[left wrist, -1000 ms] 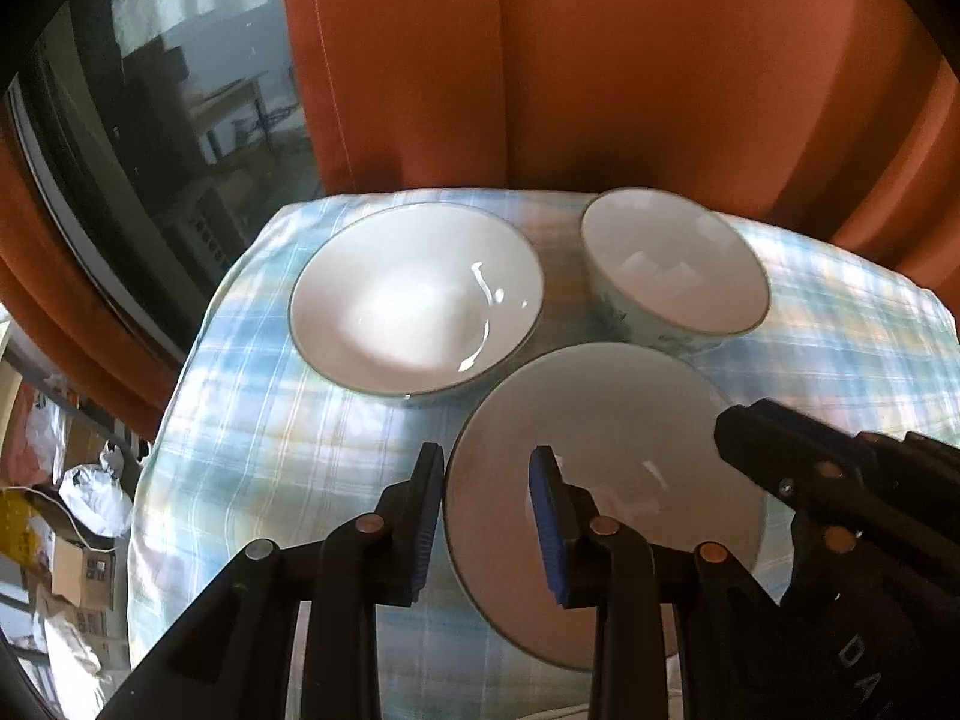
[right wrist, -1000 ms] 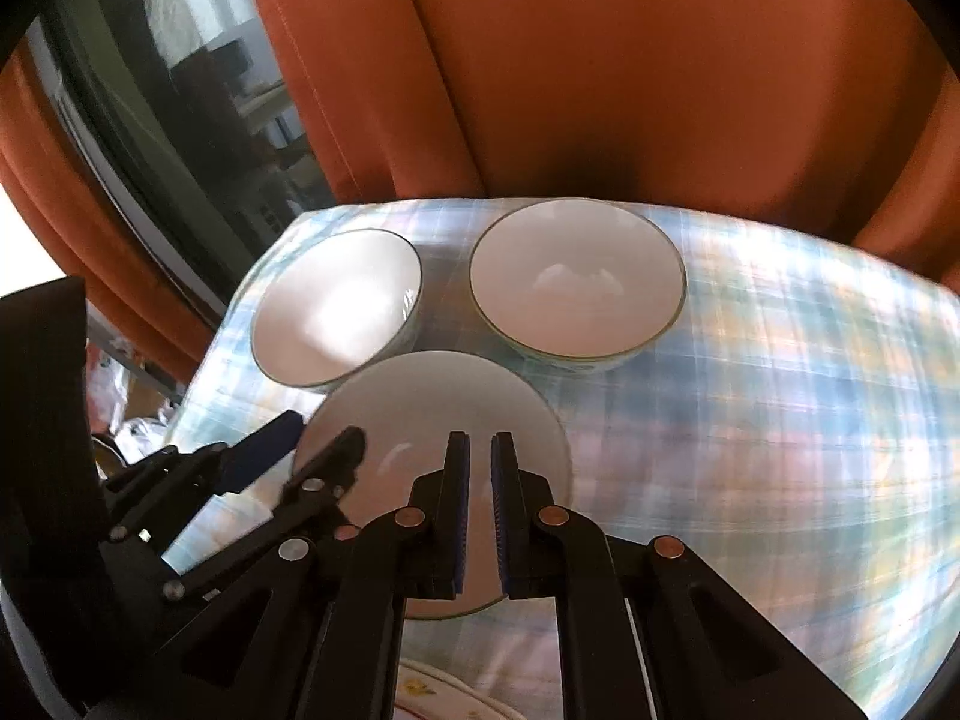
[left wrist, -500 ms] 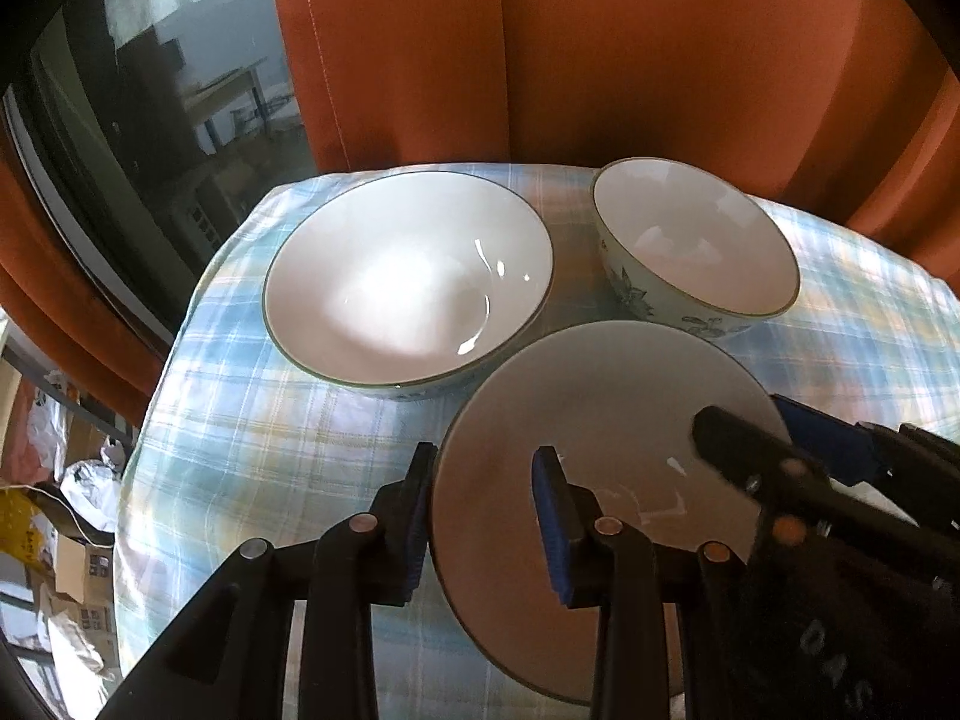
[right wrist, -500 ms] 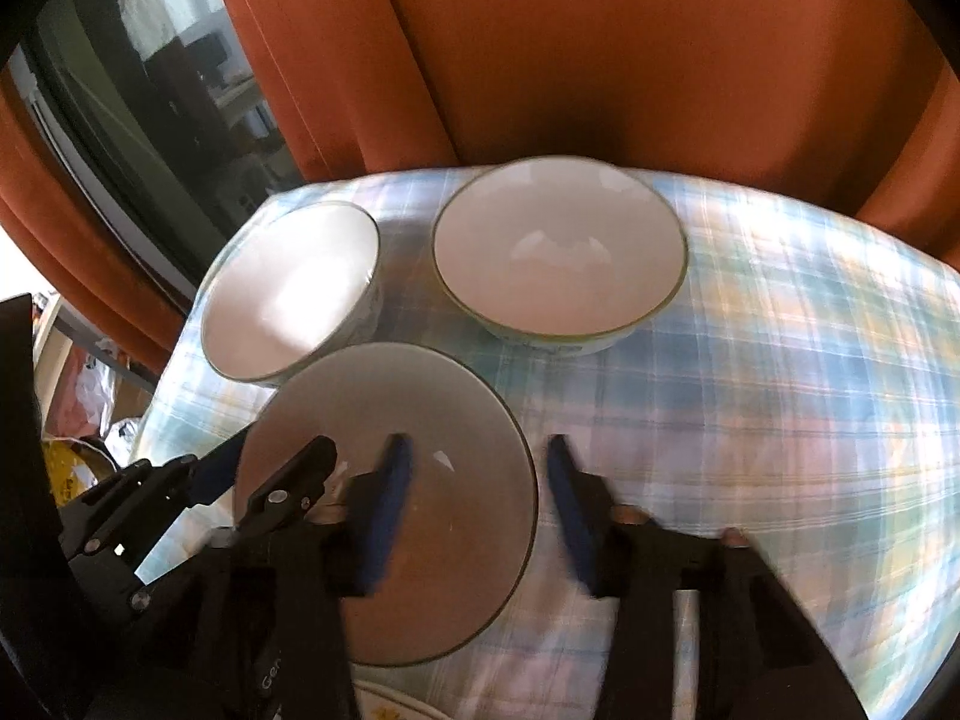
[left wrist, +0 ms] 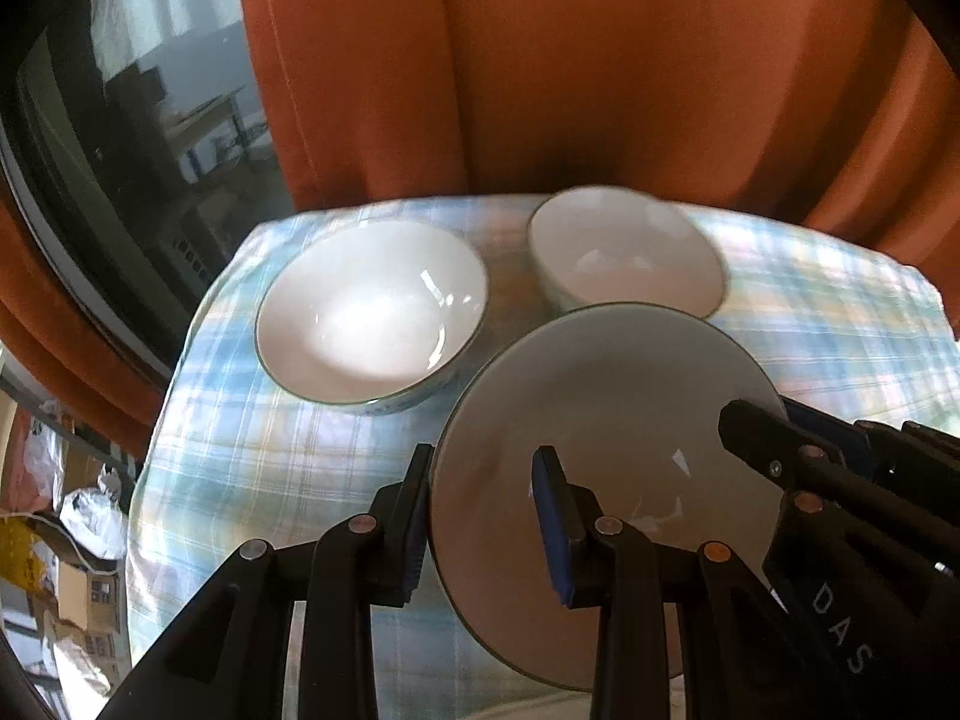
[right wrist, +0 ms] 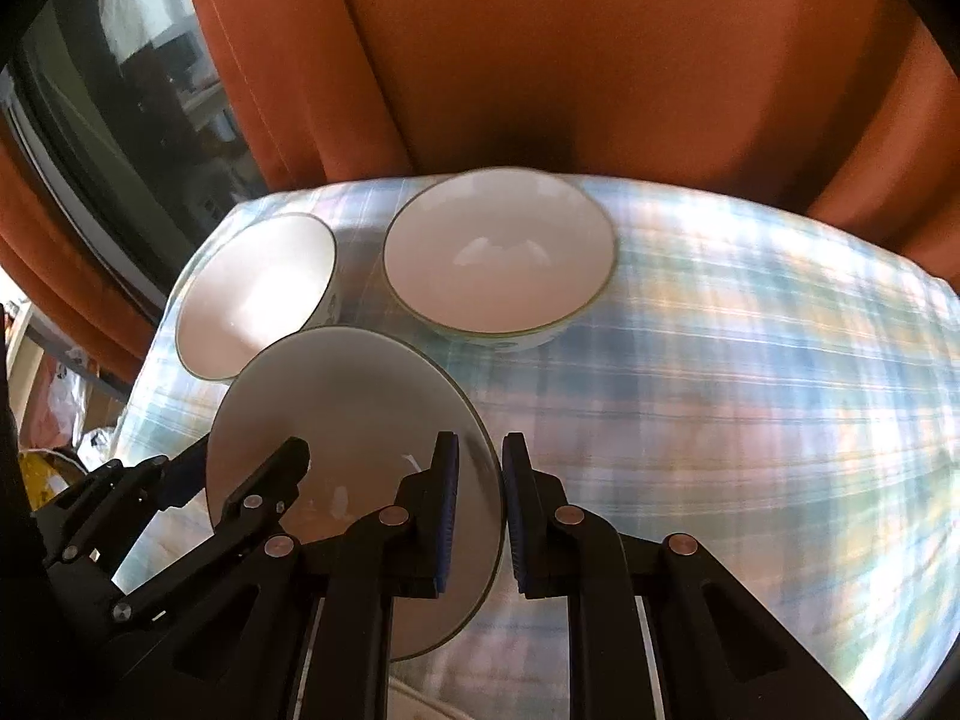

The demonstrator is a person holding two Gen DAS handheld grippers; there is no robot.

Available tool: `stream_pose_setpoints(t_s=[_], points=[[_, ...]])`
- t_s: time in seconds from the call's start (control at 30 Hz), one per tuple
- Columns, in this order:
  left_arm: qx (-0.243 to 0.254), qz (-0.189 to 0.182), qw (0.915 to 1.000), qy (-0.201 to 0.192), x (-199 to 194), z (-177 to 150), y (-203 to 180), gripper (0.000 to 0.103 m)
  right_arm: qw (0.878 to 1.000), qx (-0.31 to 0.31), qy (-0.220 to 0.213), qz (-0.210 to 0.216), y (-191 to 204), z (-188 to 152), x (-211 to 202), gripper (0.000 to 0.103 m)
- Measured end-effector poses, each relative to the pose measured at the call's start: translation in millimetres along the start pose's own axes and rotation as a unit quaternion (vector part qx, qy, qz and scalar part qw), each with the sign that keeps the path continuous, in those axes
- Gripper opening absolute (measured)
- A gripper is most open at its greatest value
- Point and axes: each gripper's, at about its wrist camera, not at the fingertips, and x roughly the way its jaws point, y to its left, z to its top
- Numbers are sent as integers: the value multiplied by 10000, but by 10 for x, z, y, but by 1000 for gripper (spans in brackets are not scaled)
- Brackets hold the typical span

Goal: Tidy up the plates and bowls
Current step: 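Lift the plain white plate and carry it toward the plate stack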

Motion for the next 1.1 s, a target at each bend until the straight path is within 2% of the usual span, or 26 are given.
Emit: stream_pose_setpoints(t_s=[0.23, 0.57, 0.8, 1.1], points=[[167, -198, 9994, -243, -380, -31, -238, 31, 9992, 203, -274, -211, -161, -104, -444, 18], [235, -217, 9986, -416, -789, -220, -716, 31, 9976, 381, -477, -331, -535, -389, -945, 18], [147, -155, 9993, -310, -903, -389, -1107, 31, 9979, 349, -454, -290, -889, -629, -1178, 18], [-31, -14, 10000, -58, -892, -720, -1591, 31, 9995, 218, -184, -113, -1381, -981, -1228, 18]])
